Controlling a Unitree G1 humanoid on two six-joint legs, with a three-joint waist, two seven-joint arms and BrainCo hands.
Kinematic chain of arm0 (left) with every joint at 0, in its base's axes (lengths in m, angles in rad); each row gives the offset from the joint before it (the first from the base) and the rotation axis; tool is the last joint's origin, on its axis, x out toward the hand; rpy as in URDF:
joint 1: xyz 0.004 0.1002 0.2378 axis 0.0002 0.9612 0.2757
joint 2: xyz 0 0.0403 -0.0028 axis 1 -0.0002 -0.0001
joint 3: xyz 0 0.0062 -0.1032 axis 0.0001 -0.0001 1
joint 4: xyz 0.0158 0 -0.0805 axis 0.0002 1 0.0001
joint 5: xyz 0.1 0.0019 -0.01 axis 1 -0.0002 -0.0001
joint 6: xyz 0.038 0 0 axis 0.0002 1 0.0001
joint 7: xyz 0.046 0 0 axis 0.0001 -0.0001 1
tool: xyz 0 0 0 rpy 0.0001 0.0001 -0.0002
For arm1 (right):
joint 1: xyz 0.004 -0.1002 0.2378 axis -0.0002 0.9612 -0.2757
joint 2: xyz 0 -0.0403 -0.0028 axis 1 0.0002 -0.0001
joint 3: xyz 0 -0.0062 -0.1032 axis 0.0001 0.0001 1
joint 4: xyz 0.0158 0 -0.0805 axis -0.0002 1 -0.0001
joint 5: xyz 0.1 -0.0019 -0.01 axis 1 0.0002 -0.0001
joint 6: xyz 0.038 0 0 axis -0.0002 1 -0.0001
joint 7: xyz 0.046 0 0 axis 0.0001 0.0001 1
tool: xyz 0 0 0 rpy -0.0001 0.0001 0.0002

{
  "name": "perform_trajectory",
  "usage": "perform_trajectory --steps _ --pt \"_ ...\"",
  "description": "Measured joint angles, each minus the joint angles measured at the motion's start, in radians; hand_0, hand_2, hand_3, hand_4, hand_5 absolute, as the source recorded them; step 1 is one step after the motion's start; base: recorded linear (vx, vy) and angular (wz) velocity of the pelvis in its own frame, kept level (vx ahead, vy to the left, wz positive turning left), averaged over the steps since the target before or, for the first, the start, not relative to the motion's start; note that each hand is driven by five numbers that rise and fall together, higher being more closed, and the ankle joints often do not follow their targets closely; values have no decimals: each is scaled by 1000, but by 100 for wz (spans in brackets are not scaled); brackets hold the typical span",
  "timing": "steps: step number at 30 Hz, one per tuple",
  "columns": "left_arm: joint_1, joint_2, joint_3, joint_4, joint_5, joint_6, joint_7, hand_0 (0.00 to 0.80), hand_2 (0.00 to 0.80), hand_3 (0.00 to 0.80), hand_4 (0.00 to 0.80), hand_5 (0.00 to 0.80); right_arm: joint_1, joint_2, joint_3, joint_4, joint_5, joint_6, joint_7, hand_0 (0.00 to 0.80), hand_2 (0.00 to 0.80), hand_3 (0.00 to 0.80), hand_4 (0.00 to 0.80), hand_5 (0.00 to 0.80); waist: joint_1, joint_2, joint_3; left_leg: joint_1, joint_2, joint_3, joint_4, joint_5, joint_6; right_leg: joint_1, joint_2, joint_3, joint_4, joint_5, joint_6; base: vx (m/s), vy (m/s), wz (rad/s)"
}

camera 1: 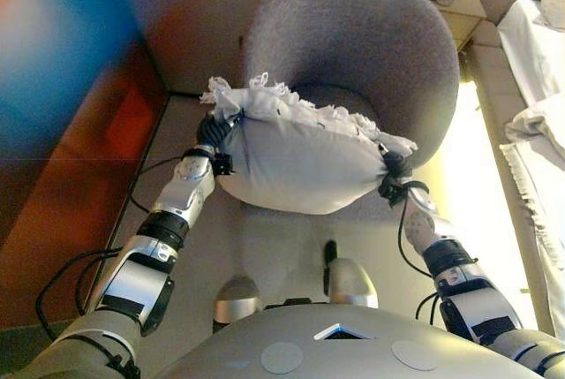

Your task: Pick up the cushion and take it to the sofa

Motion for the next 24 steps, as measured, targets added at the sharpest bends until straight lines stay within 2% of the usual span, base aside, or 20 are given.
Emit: perform_trajectory --steps 1,2,3,4,5,6,8,10,12,14,16,18,20,24 --pt "11 -31 4 14 0 0 0 800 800 800 800 800 0 -14 -9 15 -1 -1 4 800 800 800 800 800 -8 13 1 10 19 -12 35 -18 -19 3 12 -5 35 72 -8 485 -58 71" --pt "30 -60 3 12 0 4 -2 800 800 800 800 800 0 -38 -16 17 -3 -1 2 800 800 800 800 800 -4 35 6 -11 7 11 162 -63 5 -6 25 -5 86 75 -9 506 -91 24" --pt "58 -79 4 12 0 5 -10 800 800 800 800 800 0 -61 -19 17 -4 -1 2 800 800 800 800 800 -5 54 3 -14 -24 48 245 -102 39 -6 31 -14 118 91 -31 427 -85 1" --pt "77 -93 5 12 0 5 -17 800 800 800 800 800 0 -82 -20 17 -6 -1 2 800 800 800 800 800 -12 70 -5 2 -45 73 250 -132 50 -5 43 -33 138 109 -59 379 -67 4" --pt "81 -103 8 10 0 5 -28 800 800 800 800 800 0 -91 -33 17 -8 -1 2 800 800 800 800 800 -23 93 -17 39 -47 98 186 -160 45 1 67 -61 151 132 -102 419 -58 -4" --pt "80 -100 13 1 0 5 -34 800 800 800 800 800 -1 -81 -39 15 -8 -2 1 800 800 800 800 800 -19 89 -17 80 -40 97 138 -153 37 2 81 -55 171 135 -142 431 -72 -15" --pt "80 -106 43 -5 0 5 -35 800 800 800 800 800 -2 -74 -34 4 -9 -1 2 800 800 800 800 800 -22 91 -20 115 3 104 86 -151 28 4 114 -69 206 111 -169 382 -112 -19" --pt "80 -101 57 -20 0 4 -31 800 800 800 800 800 -5 -72 -34 -23 -17 1 2 800 800 800 800 800 -31 109 -34 118 36 118 75 -147 3 -13 149 -76 211 93 -190 333 -183 -15" --pt "80 -95 69 -24 0 5 -23 800 800 800 800 800 -17 -67 -33 -25 -18 21 1 800 800 800 800 800 -43 106 -32 53 42 152 209 -139 -17 -10 155 -79 202 88 -199 345 -216 -16" --pt "85 -98 72 -24 0 5 -17 800 800 800 800 800 -17 -66 -30 -26 -24 29 1 800 800 800 800 800 -40 101 -35 -28 43 182 397 -94 -70 12 145 -74 181 83 -216 291 -136 -21" --pt "86 -103 78 -25 0 5 -11 800 800 800 800 800 -17 -64 -27 -26 -32 29 1 800 800 800 800 800 -17 100 -35 -66 31 206 492 -2 -64 42 130 -69 161 80 -220 264 -10 -31" --pt "87 -102 81 -29 0 5 -11 800 800 800 800 800 -15 -61 -24 -26 -37 28 1 800 800 800 800 800 -18 99 -36 -76 23 209 512 62 -40 71 117 -69 135 79 -224 225 120 -6" --pt "86 -101 81 -43 0 4 -16 800 800 800 800 800 -15 -55 -26 -26 -38 22 -4 800 800 800 800 800 -18 87 -31 -97 36 219 492 40 -22 96 109 -68 91 82 -237 250 214 28" --pt "86 -97 81 -65 -2 7 -18 800 800 800 800 800 -15 -69 -30 -58 -39 19 -29 800 800 800 800 800 16 79 -31 -116 116 247 203 46 -14 104 110 -100 73 84 -246 169 149 25"
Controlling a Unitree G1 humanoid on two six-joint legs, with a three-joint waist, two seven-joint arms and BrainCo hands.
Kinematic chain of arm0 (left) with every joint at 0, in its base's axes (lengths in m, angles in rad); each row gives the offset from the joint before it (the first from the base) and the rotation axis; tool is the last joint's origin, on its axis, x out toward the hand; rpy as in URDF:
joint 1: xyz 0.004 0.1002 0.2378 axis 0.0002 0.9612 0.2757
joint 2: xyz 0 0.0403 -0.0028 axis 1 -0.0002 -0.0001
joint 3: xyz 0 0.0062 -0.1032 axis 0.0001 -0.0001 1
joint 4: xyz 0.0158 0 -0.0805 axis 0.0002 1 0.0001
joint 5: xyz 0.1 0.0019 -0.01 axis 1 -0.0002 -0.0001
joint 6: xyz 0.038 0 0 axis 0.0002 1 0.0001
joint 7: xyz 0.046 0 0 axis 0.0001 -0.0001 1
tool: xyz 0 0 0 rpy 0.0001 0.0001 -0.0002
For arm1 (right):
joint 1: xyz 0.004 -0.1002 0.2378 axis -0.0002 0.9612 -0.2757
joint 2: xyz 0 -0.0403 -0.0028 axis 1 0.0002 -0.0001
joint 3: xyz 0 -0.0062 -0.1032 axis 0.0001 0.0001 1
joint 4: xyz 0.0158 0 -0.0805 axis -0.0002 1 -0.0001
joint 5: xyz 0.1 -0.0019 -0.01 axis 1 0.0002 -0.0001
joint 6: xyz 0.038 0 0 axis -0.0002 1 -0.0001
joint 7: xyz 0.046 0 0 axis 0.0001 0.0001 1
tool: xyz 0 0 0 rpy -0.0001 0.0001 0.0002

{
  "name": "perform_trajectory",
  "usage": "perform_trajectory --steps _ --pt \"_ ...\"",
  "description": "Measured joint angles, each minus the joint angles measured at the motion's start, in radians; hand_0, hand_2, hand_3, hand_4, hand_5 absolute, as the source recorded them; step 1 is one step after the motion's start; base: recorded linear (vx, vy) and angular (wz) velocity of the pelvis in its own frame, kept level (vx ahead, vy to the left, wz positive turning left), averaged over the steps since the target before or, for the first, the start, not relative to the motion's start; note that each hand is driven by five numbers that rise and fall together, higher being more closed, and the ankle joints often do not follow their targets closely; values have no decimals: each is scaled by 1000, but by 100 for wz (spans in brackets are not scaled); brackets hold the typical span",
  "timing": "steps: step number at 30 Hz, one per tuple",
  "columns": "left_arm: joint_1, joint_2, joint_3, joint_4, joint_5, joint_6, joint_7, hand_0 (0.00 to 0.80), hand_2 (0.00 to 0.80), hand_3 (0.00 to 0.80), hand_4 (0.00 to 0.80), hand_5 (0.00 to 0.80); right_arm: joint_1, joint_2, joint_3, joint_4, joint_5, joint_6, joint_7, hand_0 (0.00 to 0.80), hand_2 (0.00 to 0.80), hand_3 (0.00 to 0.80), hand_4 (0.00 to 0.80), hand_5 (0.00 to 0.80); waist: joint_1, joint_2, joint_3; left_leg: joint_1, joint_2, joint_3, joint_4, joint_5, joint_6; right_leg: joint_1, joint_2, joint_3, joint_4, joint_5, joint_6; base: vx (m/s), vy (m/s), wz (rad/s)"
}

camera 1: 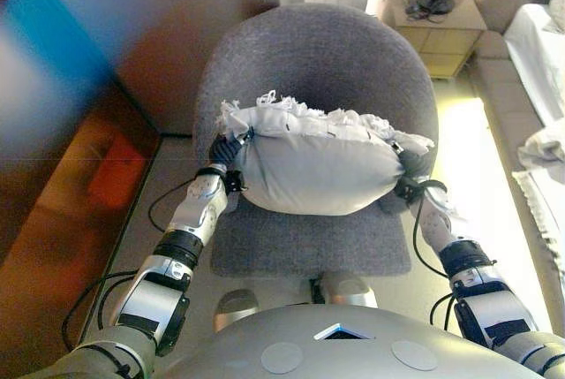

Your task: Pick up the cushion and take it to the sofa

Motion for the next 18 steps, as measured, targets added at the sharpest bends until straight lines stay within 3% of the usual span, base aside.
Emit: perform_trajectory --steps 3,4,5,7,9,16,18 --pt "-2 4 0 0 0 2 0 800 800 800 800 800 0 1 0 -12 -1 0 -12 800 800 800 800 800 20 12 -1 18 19 44 -153 41 58 3 -3 -39 7 -2 20 122 116 -6" --pt "-2 3 -1 0 0 4 0 800 800 800 800 800 0 -3 0 -19 -7 1 -19 800 800 800 800 800 19 34 1 21 23 52 -186 64 76 5 -1 -68 19 -3 31 97 128 -23" --pt "0 10 -1 2 0 13 -1 800 800 800 800 800 3 8 1 -23 -13 2 -28 800 800 800 800 800 21 28 -1 28 20 61 -202 71 42 3 -19 -77 25 0 47 87 108 -3" --pt "0 17 -3 1 0 24 -3 800 800 800 800 800 5 14 -2 -36 -16 8 -45 800 800 800 800 800 -5 16 -9 34 -20 70 -250 76 36 4 -66 -83 27 -4 81 76 98 33" --pt "0 9 -11 0 0 33 -3 800 800 800 800 800 4 11 -10 -39 -13 8 -64 800 800 800 800 800 -18 25 -7 49 -43 81 -288 123 20 11 -91 -86 24 -9 105 41 97 30" --pt "-7 8 -41 -1 0 42 -2 800 800 800 800 800 1 29 -31 -41 -6 4 -139 800 800 800 800 800 -6 20 -4 51 -87 95 -287 123 14 18 -133 -107 26 5 136 12 132 6" --pt "-39 5 -52 2 1 62 -1 800 800 800 800 800 -16 28 -45 -39 -6 4 -169 800 800 800 800 800 -6 15 14 18 -87 90 -244 103 25 -16 -151 -113 89 5 136 71 92 10"
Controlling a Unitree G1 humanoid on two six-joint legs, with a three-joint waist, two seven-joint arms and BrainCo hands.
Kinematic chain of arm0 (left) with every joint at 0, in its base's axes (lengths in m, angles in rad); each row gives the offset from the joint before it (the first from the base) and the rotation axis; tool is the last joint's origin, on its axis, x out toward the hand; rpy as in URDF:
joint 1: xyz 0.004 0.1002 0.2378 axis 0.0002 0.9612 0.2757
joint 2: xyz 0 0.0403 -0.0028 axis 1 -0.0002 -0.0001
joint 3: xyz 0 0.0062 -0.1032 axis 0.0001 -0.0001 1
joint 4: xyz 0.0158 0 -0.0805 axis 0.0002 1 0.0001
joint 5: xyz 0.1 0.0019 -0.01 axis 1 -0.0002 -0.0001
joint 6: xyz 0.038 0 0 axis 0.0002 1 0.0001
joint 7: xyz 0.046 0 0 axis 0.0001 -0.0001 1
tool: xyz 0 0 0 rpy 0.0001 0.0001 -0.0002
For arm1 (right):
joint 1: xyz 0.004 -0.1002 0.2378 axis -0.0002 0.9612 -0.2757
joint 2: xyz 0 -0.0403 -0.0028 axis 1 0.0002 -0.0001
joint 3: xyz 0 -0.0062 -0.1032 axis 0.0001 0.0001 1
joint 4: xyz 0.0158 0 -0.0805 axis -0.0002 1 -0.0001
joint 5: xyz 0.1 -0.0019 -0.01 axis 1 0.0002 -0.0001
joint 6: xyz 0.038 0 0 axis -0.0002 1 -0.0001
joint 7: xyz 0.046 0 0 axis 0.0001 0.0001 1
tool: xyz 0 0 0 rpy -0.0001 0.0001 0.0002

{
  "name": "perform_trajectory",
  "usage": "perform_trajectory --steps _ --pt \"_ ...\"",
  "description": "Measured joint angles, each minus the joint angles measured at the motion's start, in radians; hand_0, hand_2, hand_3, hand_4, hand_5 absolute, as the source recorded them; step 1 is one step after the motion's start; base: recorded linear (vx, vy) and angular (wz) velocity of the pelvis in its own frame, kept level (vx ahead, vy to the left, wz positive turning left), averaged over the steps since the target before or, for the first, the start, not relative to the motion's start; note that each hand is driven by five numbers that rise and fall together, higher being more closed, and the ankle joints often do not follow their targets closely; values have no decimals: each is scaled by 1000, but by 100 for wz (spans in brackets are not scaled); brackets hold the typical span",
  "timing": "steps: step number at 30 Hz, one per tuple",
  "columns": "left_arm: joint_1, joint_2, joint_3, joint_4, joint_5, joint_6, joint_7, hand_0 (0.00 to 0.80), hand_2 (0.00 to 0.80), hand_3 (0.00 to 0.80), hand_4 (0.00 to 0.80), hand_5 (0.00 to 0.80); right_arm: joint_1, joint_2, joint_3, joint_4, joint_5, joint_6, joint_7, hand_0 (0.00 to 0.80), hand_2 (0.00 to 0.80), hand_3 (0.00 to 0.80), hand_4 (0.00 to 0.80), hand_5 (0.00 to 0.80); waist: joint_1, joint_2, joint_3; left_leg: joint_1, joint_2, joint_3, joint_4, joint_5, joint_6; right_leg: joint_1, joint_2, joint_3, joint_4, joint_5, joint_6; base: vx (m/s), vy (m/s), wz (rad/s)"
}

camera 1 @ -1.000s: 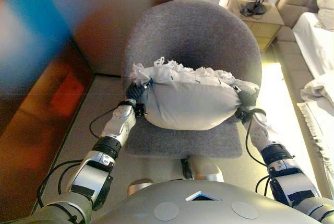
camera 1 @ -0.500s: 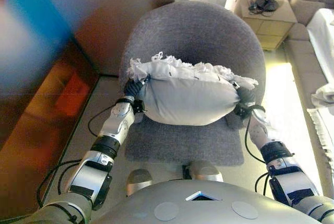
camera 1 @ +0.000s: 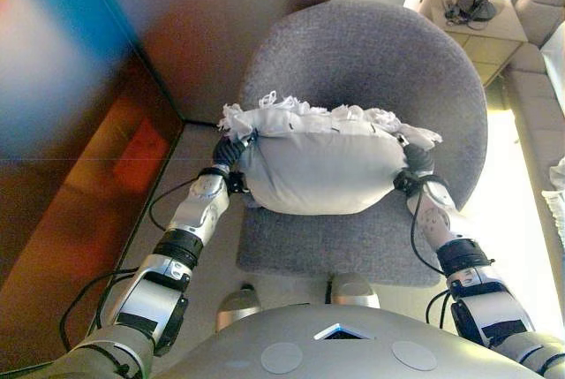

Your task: Pick up the cushion and take it to the sofa

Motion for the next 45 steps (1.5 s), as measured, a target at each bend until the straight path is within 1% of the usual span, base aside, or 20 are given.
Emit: perform_trajectory --steps 1,2,4,5,6,7,8,9,10,11,13,14,17,20,23,27,33,35,39,45 --pt "-14 1 -1 8 0 4 0 800 800 800 800 800 -8 -1 0 0 0 0 -8 800 800 800 800 800 0 -2 15 -1 0 -6 10 -3 -3 -15 -7 4 42 -1 0 178 -31 4" --pt "-20 2 -2 12 0 7 0 800 800 800 800 800 -14 -4 1 0 1 1 -17 800 800 800 800 800 2 0 28 1 3 -9 15 1 2 -33 -11 9 95 -2 1 202 -140 5" --pt "-20 8 -10 11 -1 15 -9 800 800 800 800 800 -14 -7 1 2 13 5 -35 800 800 800 800 800 2 -2 36 3 7 -27 19 5 8 -63 -23 41 196 -42 2 156 -317 14" --pt "-21 10 -11 5 -1 18 -16 800 800 800 800 800 -15 -11 1 5 26 5 -41 800 800 800 800 800 -1 -13 39 -19 8 -37 28 9 10 -56 -17 78 201 -67 6 78 -446 38" --pt "-25 19 -22 -6 -1 20 -22 800 800 800 800 800 -15 -14 1 8 43 5 -50 800 800 800 800 800 5 -14 41 -64 12 -66 57 9 5 -57 -16 106 192 -86 18 30 -423 59" --pt "-41 25 -29 -11 -1 23 -28 800 800 800 800 800 -16 -21 1 13 60 4 -58 800 800 800 800 800 1 -32 42 -114 12 -90 80 9 4 -52 -10 138 171 -117 31 -25 -369 110" --pt "-71 34 -40 -11 0 26 -35 800 800 800 800 800 -23 -23 -4 31 80 3 -68 800 800 800 800 800 -15 -63 52 -172 2 -105 111 15 5 -31 -7 168 91 -149 63 -56 -258 133" --pt "-96 29 -49 -11 0 35 -36 800 800 800 800 800 -55 -29 -17 71 91 4 -72 800 800 800 800 800 -29 -59 88 -227 15 -108 213 -17 34 -23 5 137 76 -139 48 -5 -282 120" --pt "-97 21 -59 -14 0 48 -42 800 800 800 800 800 -81 -37 -22 112 108 5 -83 800 800 800 800 800 -23 -47 108 -243 29 -106 304 -47 34 -36 21 120 90 -130 40 63 -290 76" --pt "-94 18 -65 -14 0 60 -46 800 800 800 800 800 -81 -37 -25 118 119 4 -93 800 800 800 800 800 -17 -38 112 -227 46 -105 284 -85 -13 -49 38 121 116 -143 34 73 -298 50" --pt "-94 21 -65 -21 0 64 -46 800 800 800 800 800 -81 -30 -25 117 138 4 -113 800 800 800 800 800 -11 -66 139 -227 60 -104 269 -59 -18 -63 46 134 159 -164 29 6 -210 32" --pt "-94 25 -65 -26 0 64 -47 800 800 800 800 800 -81 -27 -25 117 147 3 -115 800 800 800 800 800 6 -72 143 -230 69 -106 270 -59 -25 -70 54 134 169 -173 19 -114 -156 6" --pt "-110 48 -66 -62 -1 64 -46 800 800 800 800 800 -98 -24 -24 111 149 -21 -118 800 800 800 800 800 23 -79 145 -281 88 -108 263 -46 -28 -126 71 130 181 -178 8 -201 -82 2" --pt "-170 51 -66 -62 -11 59 -28 800 800 800 800 800 -151 -23 -24 115 148 -31 -147 800 800 800 800 800 19 -91 170 -336 103 -105 260 -17 -25 -173 78 115 182 -157 2 -125 -53 11" --pt "-223 52 -66 -62 -23 53 0 800 800 800 800 800 -197 -25 -24 117 148 -40 -174 800 800 800 800 800 19 -110 209 -352 101 -107 262 -11 -32 -180 78 112 179 -151 6 -108 -89 6" --pt "-274 52 -67 -81 -41 58 12 800 800 800 800 800 -263 -36 -30 136 159 -48 -194 800 800 800 800 800 2 -123 247 -396 102 -132 274 -9 -35 -185 81 102 159 -149 10 -36 -92 23" --pt "-313 40 -109 -117 -84 101 23 800 800 800 800 800 -324 -83 -31 215 196 -45 -191 800 800 800 800 800 12 -129 276 -410 104 -134 284 -6 -39 -162 83 93 138 -156 16 27 -108 17" --pt "-317 33 -114 -135 -90 110 24 800 800 800 800 800 -340 -92 -33 242 206 -45 -191 800 800 800 800 800 20 -137 291 -413 105 -136 293 -6 -39 -157 84 90 138 -161 18 41 -62 16" --pt "-320 25 -147 -140 -97 105 53 800 800 800 800 800 -363 -100 -33 289 208 -44 -187 800 800 800 800 800 28 -142 298 -415 102 -152 291 -6 -39 -142 84 75 129 -161 18 61 -21 11" --pt "-319 20 -154 -139 -98 65 97 800 800 800 800 800 -386 -107 -33 286 176 -44 -186 800 800 800 800 800 29 -141 298 -414 92 -158 254 14 -38 -140 81 65 108 -151 20 44 33 7"
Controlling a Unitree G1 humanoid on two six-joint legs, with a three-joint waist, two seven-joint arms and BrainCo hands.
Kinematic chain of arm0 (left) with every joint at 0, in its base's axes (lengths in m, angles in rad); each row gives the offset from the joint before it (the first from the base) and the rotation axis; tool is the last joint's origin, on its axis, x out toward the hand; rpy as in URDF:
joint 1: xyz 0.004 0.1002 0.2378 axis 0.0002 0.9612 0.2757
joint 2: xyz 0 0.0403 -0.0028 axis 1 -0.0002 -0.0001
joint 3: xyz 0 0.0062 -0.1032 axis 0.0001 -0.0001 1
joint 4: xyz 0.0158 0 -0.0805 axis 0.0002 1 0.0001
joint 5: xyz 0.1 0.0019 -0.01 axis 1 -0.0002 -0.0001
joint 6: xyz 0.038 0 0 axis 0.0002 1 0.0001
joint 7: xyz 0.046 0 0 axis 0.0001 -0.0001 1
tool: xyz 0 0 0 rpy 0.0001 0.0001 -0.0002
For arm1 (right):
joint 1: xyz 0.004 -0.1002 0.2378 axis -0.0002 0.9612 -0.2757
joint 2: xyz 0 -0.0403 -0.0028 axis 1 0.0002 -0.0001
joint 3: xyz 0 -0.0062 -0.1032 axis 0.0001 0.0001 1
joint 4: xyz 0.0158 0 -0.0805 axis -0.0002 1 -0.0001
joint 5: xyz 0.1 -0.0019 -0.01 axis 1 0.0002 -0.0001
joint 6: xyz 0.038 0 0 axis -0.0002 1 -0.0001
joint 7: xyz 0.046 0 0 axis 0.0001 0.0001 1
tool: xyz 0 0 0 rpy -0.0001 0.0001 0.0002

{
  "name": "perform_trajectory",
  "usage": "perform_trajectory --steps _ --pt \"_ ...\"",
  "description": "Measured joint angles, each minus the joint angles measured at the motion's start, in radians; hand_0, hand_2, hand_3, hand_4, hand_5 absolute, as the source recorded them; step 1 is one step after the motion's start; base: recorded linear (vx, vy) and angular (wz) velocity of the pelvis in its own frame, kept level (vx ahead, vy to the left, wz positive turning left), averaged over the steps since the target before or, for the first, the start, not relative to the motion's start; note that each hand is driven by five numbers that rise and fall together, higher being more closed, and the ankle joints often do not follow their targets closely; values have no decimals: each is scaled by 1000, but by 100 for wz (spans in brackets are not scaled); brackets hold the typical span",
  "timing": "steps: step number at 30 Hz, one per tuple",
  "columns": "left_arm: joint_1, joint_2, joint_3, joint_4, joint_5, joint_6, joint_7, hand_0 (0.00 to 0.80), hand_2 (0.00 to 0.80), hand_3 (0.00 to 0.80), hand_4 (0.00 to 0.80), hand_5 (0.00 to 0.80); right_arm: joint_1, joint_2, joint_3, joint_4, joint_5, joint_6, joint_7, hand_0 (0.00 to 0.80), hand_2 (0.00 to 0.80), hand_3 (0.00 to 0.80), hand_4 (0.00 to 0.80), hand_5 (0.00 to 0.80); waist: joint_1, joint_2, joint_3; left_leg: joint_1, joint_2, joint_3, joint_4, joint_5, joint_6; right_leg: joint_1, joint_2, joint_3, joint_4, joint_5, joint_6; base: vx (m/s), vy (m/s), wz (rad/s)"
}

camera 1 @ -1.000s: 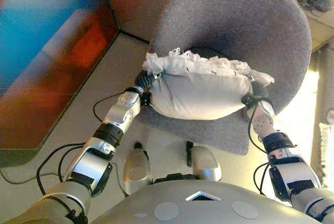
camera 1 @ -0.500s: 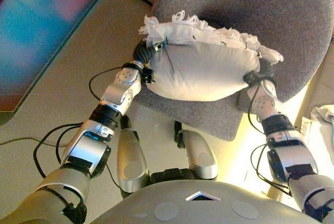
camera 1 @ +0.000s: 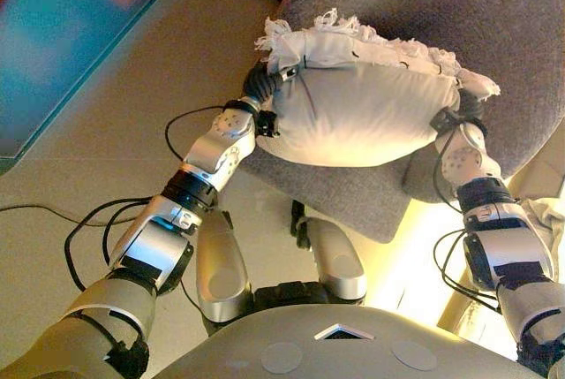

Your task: Pick up the cushion and take it to the sofa

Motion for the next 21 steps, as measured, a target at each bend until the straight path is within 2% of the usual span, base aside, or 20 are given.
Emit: perform_trajectory --steps 5,8,9,10,11,15,21 --pt "0 0 1 0 -2 -20 13 800 800 800 800 800 -47 -7 0 -1 -37 6 -17 800 800 800 800 800 9 3 2 2 -5 -1 -21 14 -3 3 -2 -6 -15 0 0 82 32 8" --pt "10 0 -1 3 -25 -17 13 800 800 800 800 800 -56 -21 0 -1 -58 36 -16 800 800 800 800 800 25 8 6 41 -5 3 -35 16 -3 56 -3 -10 -46 1 0 167 25 13" --pt "17 0 -1 4 -31 -15 13 800 800 800 800 800 -62 -28 5 -1 -60 52 -14 467 467 467 467 467 25 9 6 58 -7 3 -42 16 -3 80 -3 -10 -59 1 0 161 -24 12" --pt "22 0 0 4 -36 -13 14 712 712 712 712 712 -71 -36 7 0 -60 67 -12 0 0 0 0 0 28 9 6 73 -6 3 -48 16 -3 99 -2 -10 -68 0 0 151 -33 17" --pt "25 1 0 4 -43 -9 18 0 0 0 0 0 -83 -45 7 0 -60 75 -11 0 0 0 0 0 28 9 6 82 -5 3 -51 16 -4 113 -1 -10 -77 0 0 149 -29 12" --pt "41 2 -2 4 -64 11 38 0 0 0 0 0 -157 -91 4 5 -59 101 0 0 0 0 0 0 27 8 5 110 2 10 -52 14 -6 151 5 -9 -92 0 0 144 -16 3" --pt "51 1 0 3 -108 14 71 0 0 0 0 0 -174 -93 -5 4 -47 106 0 0 0 0 0 0 29 4 -15 141 14 22 -53 11 -10 189 15 -3 -104 1 -2 69 11 1"
